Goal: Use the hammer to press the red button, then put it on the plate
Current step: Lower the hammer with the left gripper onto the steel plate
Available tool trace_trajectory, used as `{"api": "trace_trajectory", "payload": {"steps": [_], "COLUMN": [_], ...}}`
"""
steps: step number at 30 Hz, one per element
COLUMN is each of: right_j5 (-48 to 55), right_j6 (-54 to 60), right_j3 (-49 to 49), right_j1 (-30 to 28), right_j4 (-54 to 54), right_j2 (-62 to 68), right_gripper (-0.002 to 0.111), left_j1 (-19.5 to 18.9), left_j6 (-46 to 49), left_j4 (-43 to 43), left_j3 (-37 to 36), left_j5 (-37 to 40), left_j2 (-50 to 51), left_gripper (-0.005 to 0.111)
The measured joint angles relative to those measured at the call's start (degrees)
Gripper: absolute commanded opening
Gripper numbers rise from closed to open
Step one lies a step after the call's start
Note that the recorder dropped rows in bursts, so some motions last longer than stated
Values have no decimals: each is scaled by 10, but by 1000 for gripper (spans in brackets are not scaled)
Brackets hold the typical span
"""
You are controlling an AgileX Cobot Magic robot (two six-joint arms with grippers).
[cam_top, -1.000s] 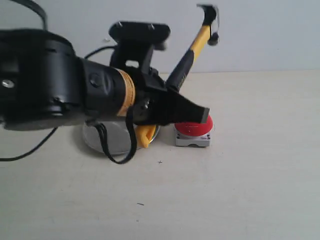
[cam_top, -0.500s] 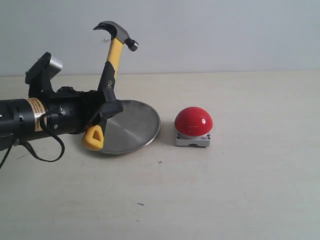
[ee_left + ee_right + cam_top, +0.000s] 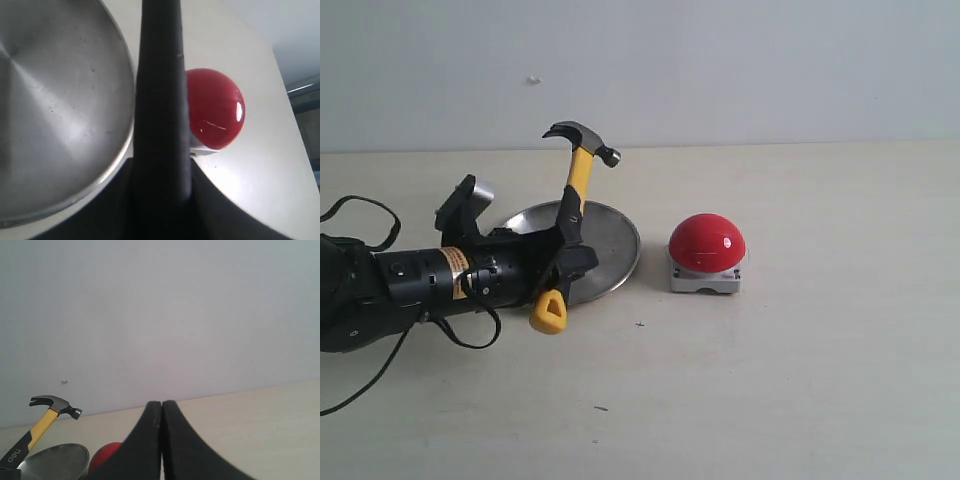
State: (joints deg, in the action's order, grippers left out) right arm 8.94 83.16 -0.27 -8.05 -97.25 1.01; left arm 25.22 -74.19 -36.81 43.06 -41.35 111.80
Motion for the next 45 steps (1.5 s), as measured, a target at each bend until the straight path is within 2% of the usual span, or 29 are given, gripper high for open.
{"api": "trace_trajectory", "payload": {"steps": [6, 13, 45], "right_j5": [1, 1, 1], "right_j6": [0, 0, 0], "right_j3": [0, 0, 0], "right_j1": [0, 0, 0], "right_j4": [0, 0, 0], "right_j2": [0, 0, 0], "right_gripper": [0, 0, 0], "left_j1": [-8, -27, -33], "left_j6": [-15, -40, -57], "left_j4": [8, 9, 24], "left_j3": [17, 18, 31], "left_j5": [-21, 0, 34], "left_j2": [16, 25, 69], "left_gripper": [0, 0, 0]}}
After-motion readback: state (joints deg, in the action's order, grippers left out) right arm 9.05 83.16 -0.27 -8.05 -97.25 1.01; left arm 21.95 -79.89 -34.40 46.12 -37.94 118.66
